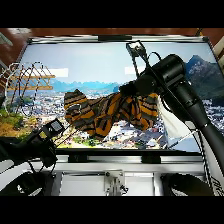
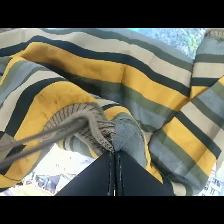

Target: Fold the shirts.

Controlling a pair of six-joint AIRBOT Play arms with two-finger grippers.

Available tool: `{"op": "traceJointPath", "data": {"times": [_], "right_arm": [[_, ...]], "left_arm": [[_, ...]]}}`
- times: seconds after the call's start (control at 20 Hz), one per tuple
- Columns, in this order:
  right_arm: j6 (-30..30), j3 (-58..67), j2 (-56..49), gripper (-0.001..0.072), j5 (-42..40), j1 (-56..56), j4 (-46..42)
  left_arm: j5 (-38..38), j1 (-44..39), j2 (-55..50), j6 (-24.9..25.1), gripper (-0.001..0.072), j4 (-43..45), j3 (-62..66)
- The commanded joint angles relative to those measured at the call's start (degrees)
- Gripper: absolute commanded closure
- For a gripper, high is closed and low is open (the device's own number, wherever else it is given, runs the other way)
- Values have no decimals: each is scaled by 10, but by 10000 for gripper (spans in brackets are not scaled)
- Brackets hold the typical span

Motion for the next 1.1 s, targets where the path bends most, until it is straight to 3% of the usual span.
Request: {"op": "traceJointPath", "data": {"times": [0.0, 0.2, 0.3, 0.45, 0.75, 1.05], "right_arm": [[0, 0, 0, 659, 4, 0, -3], [-8, 0, 1, 660, 9, 0, 7], [-43, 1, 5, 660, 16, 2, 27], [-74, 2, 20, 660, 17, 2, 39], [-166, 2, 65, 660, -7, 2, 137], [-186, 2, 79, 660, -59, 2, 267]], "left_arm": [[4, 0, -4, 18, 675, -3, -14], [51, 0, -7, 15, 674, -11, -32], [61, 0, -18, -1, 674, -19, -32], [62, 0, -29, 19, 674, -33, -32], [66, 0, -28, 91, 675, -70, -32], [108, 0, -29, 81, 674, -181, -37]]}}
